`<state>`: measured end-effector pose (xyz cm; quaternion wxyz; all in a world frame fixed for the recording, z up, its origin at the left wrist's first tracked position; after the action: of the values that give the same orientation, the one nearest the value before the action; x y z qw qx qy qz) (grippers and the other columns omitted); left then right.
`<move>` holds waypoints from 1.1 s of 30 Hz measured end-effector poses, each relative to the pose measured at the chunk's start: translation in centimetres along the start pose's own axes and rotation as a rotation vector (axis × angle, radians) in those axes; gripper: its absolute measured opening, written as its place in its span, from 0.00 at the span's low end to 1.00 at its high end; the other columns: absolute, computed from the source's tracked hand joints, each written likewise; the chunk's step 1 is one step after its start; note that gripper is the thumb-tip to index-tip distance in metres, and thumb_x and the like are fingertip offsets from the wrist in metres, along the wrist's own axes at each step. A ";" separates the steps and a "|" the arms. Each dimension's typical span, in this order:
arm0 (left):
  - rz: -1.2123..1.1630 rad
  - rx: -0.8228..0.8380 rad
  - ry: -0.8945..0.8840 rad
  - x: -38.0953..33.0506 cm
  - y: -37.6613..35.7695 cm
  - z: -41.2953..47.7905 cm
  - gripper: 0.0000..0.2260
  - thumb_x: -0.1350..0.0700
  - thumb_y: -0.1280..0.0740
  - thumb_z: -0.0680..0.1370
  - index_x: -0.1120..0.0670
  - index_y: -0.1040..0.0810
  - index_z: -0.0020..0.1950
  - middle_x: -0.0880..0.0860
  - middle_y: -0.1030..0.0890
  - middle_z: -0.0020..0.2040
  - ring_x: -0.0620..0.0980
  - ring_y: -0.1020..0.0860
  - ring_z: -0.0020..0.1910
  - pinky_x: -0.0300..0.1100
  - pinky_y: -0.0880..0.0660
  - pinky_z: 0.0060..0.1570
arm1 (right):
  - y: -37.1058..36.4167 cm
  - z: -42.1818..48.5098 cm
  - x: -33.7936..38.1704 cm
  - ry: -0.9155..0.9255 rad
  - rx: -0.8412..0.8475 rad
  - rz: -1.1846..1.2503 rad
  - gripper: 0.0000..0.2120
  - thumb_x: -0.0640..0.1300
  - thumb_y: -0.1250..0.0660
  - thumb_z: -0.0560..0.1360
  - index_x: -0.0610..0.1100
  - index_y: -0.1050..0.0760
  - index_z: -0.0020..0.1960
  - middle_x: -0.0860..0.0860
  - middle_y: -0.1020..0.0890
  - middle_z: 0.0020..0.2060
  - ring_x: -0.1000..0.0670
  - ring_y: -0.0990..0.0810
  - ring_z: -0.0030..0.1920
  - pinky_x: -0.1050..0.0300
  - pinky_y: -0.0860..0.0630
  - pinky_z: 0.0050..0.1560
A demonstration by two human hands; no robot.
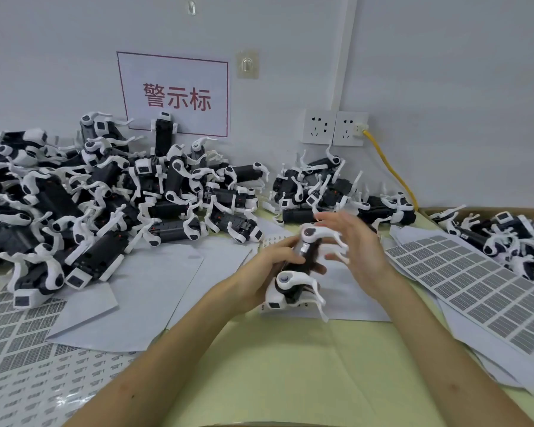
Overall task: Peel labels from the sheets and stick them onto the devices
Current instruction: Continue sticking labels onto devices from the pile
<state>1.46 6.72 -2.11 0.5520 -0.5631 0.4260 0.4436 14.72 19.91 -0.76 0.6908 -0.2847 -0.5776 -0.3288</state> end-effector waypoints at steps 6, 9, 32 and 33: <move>-0.016 -0.051 0.043 -0.1 0.9 0.4 0.24 0.53 0.32 0.78 0.62 0.25 0.72 0.68 0.21 0.67 0.64 0.19 0.59 0.53 0.22 0.60 | -0.5 -0.5 -0.4 -0.008 0.334 -0.129 0.22 0.59 0.38 0.78 0.45 0.17 0.59 0.37 0.18 0.53 0.44 0.22 0.49 0.47 0.30 0.50; -0.154 -0.120 0.119 0.1 1.8 0.6 0.28 0.43 0.37 0.81 0.65 0.25 0.69 0.71 0.18 0.61 0.64 0.15 0.49 0.50 0.16 0.46 | 0.0 -0.5 -0.3 -0.080 0.394 -0.168 0.23 0.59 0.35 0.77 0.43 0.19 0.61 0.42 0.17 0.54 0.48 0.18 0.52 0.48 0.26 0.53; -0.065 -0.649 -0.094 1.0 4.6 2.0 0.10 0.56 0.39 0.85 0.58 0.24 0.62 0.59 0.20 0.58 0.61 0.16 0.48 0.44 0.15 0.37 | 9.8 1.7 -2.1 -0.120 -0.586 0.778 0.16 0.49 0.38 0.82 0.38 0.22 0.61 0.42 0.15 0.50 0.43 0.15 0.44 0.55 0.23 0.43; -0.038 -0.657 -0.096 0.9 4.6 1.9 0.09 0.55 0.39 0.85 0.58 0.24 0.62 0.59 0.20 0.58 0.61 0.16 0.48 0.46 0.14 0.39 | 9.1 1.7 -2.2 -0.154 -0.576 0.697 0.12 0.47 0.37 0.81 0.39 0.20 0.56 0.43 0.15 0.47 0.45 0.16 0.40 0.57 0.24 0.40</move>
<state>-2.87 8.52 -4.08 0.3683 -0.6973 0.2231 0.5730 20.55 27.21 -2.71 0.6079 -0.6662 -0.3819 -0.2019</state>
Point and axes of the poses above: each hand's wrist, its own z-axis towards the middle knuckle, its own y-axis out of the back of the hand, x = y × z, the point moved 2 cm from there along z, towards the middle knuckle
